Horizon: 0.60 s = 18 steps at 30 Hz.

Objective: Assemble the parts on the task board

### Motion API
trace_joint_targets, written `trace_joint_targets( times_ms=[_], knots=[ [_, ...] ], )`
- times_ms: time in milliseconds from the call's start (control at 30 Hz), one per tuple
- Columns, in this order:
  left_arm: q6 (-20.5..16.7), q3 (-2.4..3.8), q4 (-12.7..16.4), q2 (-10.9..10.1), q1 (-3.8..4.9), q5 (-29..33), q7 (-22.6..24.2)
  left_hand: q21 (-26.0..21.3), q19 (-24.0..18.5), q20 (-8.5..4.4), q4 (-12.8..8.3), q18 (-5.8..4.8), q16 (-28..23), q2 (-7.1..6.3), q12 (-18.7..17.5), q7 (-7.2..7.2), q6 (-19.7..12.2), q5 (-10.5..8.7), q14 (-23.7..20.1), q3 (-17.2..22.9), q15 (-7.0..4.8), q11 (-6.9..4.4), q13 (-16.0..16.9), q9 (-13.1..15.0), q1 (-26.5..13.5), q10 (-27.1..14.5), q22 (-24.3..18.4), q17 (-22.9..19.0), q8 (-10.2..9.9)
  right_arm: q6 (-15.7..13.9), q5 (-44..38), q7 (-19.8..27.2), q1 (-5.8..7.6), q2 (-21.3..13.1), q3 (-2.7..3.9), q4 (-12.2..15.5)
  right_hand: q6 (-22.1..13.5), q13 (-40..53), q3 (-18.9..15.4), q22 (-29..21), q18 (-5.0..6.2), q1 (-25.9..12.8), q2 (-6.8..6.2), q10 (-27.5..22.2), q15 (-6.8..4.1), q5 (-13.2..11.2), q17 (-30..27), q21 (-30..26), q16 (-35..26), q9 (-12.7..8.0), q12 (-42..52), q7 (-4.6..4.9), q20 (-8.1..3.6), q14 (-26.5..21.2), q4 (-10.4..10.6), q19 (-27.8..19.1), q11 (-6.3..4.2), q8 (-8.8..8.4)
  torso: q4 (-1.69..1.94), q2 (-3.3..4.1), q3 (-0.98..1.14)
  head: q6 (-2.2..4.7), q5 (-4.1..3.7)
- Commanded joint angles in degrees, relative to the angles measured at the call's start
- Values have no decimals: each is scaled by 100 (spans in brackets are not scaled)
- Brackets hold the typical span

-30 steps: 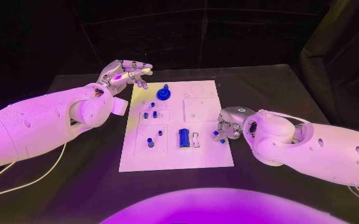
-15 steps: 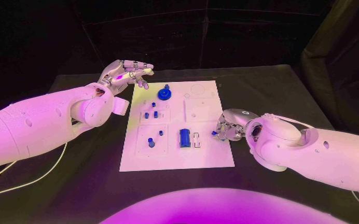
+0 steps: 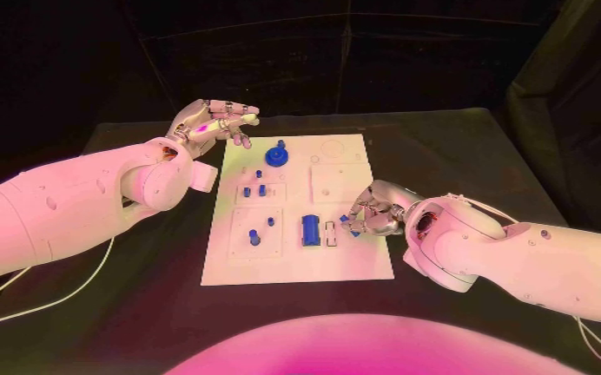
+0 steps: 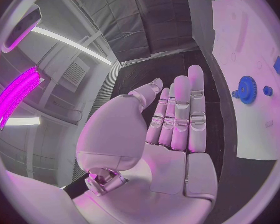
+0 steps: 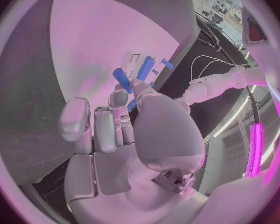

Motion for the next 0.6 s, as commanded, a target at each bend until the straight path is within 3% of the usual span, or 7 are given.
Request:
trace_joint_targets(
  times_ms=[33, 200, 600],
  knots=[
    [69, 4, 12, 4, 7, 17, 13, -21, 41, -7, -31, 29, 36, -15, 29, 10, -35, -9, -30, -13, 12, 2, 3, -7, 60, -38, -8, -8, 35, -49, 420, 12, 7, 58, 1, -25, 74, 89, 97, 30, -111, -98, -70, 77, -52, 96, 53, 31, 45, 29, 94, -21, -11, 318, 27, 53, -6, 4, 2, 3, -2, -10, -6],
    [75, 4, 14, 14, 7, 17, 9, -21, 41, -7, -31, 29, 36, -15, 29, 10, -35, -9, -30, -13, 12, 2, 3, -7, 60, -38, -8, -8, 35, 241, 467, -151, 7, 199, 1, -100, 168, 345, 199, 124, -126, -264, -120, 235, -69, 269, 258, 78, 174, 68, 347, -54, -19, 354, 51, 88, -32, 32, 22, 4, -2, -19, -11],
    [81, 4, 14, 22, 7, 17, -1, -21, 41, -7, -31, 29, 36, -15, 29, 10, -35, -9, -30, -13, 12, 2, 3, -7, 60, -38, -8, -8, 35, 274, 426, -277, 8, 463, 2, -290, 230, 467, 272, 189, -137, -358, -104, 321, -85, 276, 370, 114, 247, 90, 455, -77, -31, 373, 58, 117, -50, 40, 8, 10, 0, -31, 13]
  ],
)
